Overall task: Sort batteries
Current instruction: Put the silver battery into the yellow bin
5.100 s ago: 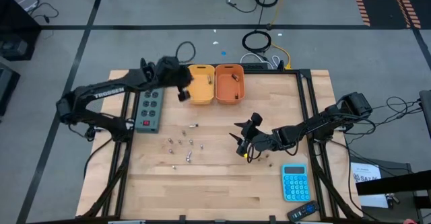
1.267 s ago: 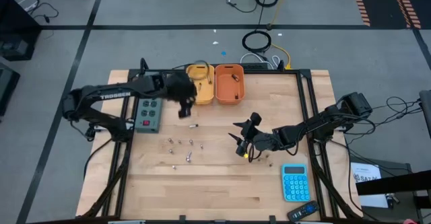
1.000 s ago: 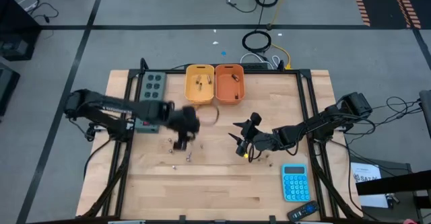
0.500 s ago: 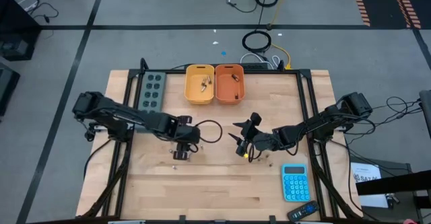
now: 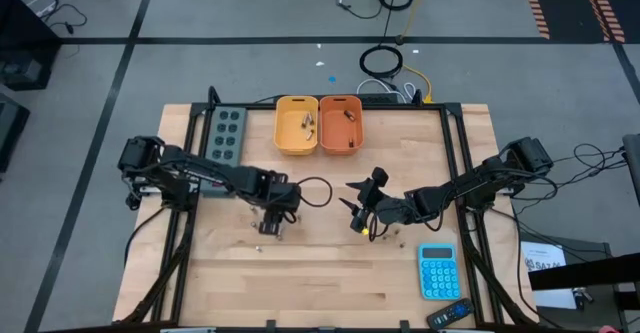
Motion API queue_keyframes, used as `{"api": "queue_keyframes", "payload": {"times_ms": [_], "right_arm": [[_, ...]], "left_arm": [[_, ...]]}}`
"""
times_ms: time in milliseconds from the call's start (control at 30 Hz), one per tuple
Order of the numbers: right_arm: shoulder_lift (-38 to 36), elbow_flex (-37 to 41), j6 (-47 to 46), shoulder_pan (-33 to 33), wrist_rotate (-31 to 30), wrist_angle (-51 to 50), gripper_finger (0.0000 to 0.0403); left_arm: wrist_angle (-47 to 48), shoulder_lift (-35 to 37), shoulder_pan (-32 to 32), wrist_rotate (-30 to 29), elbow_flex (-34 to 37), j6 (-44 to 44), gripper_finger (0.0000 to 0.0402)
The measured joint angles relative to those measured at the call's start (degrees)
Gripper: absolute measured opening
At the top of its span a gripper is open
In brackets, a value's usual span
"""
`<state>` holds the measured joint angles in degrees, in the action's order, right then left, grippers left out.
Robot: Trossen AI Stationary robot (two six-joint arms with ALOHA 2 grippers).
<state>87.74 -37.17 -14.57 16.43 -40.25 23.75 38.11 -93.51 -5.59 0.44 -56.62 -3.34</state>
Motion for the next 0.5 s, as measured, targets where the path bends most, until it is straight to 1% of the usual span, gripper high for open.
{"api": "queue_keyframes", "payload": {"times_ms": [200,300,367,467,500], "right_arm": [[0.00,0.00,0.00,0.00,0.00,0.00,0.0212],[-0.02,0.00,0.02,0.00,0.00,0.00,0.0212],[-0.02,0.00,0.02,0.02,0.00,0.00,0.0212],[-0.02,0.00,0.02,0.00,0.00,0.00,0.0212],[-0.02,0.00,0.02,0.00,0.00,0.00,0.0212]], "left_arm": [[-5.03,0.02,-0.02,0.46,2.57,-0.19,0.0187],[-6.72,0.02,-0.05,0.44,3.59,-0.21,0.0171],[-7.17,-0.02,-0.06,0.16,3.65,-0.56,0.0141],[-7.66,-0.02,-0.06,-0.12,3.64,-1.72,0.0060],[-7.66,-0.02,-0.06,-0.16,3.63,-1.76,0.0051]]}}
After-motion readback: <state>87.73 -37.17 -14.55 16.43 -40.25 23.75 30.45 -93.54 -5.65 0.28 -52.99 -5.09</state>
